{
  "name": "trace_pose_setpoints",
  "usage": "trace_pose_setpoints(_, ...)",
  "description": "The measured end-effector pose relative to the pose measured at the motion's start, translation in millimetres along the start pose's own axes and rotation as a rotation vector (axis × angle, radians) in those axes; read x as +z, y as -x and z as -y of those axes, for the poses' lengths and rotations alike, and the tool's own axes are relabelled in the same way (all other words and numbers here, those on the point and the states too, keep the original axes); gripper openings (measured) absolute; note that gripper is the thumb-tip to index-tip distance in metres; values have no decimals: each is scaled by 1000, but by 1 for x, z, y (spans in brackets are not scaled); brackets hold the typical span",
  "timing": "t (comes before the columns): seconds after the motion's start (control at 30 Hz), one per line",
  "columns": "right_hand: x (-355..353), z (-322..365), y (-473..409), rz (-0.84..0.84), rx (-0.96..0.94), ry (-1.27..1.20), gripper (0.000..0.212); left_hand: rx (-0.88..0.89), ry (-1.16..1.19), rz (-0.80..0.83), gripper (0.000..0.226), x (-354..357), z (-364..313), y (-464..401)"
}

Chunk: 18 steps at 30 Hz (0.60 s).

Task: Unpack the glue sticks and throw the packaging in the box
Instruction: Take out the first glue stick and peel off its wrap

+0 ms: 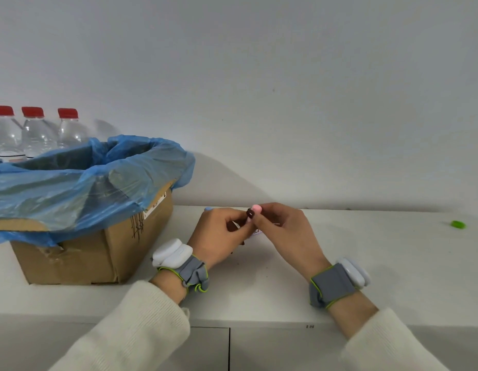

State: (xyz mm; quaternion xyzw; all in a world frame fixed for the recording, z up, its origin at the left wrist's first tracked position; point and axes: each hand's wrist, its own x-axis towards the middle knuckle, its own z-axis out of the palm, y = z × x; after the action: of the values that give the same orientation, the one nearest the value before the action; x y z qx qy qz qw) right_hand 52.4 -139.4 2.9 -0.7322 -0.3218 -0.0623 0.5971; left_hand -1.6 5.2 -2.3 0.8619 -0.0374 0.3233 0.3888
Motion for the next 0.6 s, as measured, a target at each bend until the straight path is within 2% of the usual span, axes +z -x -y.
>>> trace_pose_setpoints(0.13,1,-2,-1,8,-3,-23,12,-5,39,29,19,0,1,0)
trace_pose_setpoints(0.5,2,0,-1,31,36,-15,16,100,-107,40,28,-2,7,-2)
trace_pose_setpoints(0.6,-2,1,-2,-12,92,-153,17,96,-67,56,30,-1,5,-2)
